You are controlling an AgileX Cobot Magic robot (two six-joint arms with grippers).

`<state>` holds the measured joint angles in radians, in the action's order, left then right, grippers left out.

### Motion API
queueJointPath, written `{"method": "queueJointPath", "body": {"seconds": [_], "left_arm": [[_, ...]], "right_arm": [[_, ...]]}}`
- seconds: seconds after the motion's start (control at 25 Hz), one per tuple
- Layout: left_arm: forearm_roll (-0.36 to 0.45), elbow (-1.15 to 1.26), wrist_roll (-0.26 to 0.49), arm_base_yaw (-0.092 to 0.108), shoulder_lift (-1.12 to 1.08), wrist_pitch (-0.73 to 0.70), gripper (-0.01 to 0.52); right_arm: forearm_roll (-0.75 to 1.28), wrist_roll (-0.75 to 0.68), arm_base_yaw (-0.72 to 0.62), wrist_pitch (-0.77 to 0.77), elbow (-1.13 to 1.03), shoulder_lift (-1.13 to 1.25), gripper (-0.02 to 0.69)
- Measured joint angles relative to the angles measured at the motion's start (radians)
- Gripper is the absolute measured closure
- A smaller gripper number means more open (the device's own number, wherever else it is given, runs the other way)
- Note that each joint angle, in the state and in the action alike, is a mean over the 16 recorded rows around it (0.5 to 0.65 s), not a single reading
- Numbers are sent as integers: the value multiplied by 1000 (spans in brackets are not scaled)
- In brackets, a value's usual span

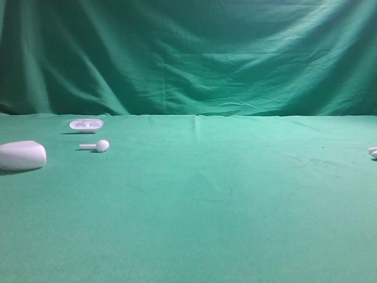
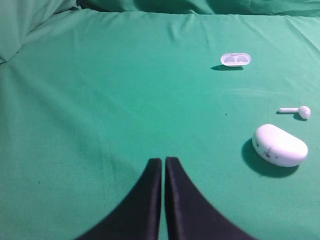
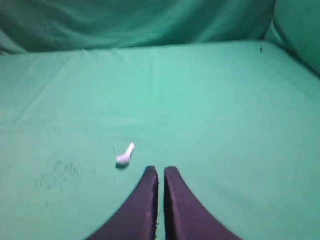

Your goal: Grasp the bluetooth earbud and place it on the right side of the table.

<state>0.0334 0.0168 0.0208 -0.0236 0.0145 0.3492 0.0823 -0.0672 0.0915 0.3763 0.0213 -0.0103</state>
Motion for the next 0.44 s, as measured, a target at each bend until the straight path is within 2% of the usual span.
{"method": "queueJointPath", "body": {"seconds": [0.44], "left_arm": [[0,0,0,0,0,0,514]], "right_arm": [[-3,-30,-9,4,-48,-1,665]]}}
